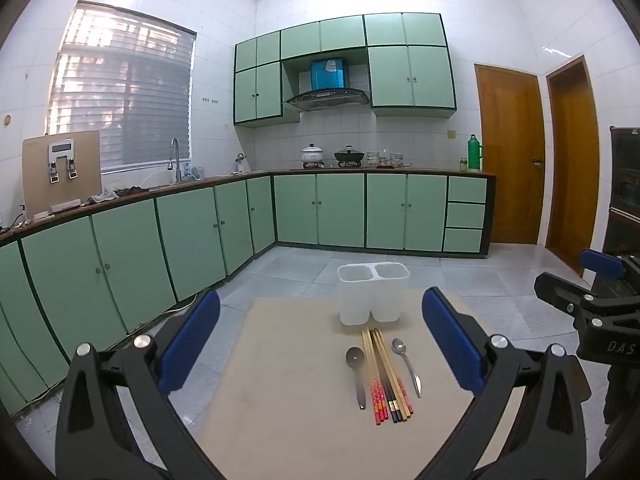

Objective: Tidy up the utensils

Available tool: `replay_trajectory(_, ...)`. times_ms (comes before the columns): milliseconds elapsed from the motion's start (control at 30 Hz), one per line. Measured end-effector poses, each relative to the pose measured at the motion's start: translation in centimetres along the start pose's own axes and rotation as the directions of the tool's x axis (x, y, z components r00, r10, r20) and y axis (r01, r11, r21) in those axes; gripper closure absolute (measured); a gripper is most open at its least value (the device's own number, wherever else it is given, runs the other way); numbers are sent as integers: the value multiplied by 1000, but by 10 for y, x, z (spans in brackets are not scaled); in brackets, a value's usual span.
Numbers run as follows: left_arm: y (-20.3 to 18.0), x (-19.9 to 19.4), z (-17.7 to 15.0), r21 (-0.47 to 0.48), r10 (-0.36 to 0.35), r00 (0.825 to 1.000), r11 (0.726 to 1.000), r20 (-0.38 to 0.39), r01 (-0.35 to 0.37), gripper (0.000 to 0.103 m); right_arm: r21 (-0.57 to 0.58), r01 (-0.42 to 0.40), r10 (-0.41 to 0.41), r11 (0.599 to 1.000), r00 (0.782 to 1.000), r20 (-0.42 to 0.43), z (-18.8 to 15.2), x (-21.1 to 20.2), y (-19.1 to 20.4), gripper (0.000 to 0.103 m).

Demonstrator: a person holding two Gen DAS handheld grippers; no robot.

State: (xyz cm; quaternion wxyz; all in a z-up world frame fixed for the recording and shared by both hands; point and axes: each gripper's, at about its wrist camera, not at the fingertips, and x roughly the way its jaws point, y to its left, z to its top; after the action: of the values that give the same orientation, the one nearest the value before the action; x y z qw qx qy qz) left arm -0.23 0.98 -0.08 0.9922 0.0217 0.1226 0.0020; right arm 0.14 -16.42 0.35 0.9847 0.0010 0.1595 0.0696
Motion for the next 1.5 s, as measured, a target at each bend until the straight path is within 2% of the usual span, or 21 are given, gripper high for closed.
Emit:
replay_trajectory(1467,-5,1,-1,3,2,1000,1000,2,-2,5,-5,-1,1,1000,1000,-4,5,-4,8,6)
replay_trajectory(1500,2,10,1,2,4,1000,1000,3,-4,5,-6,0,0,1000,1000,-4,6,-5,8,6)
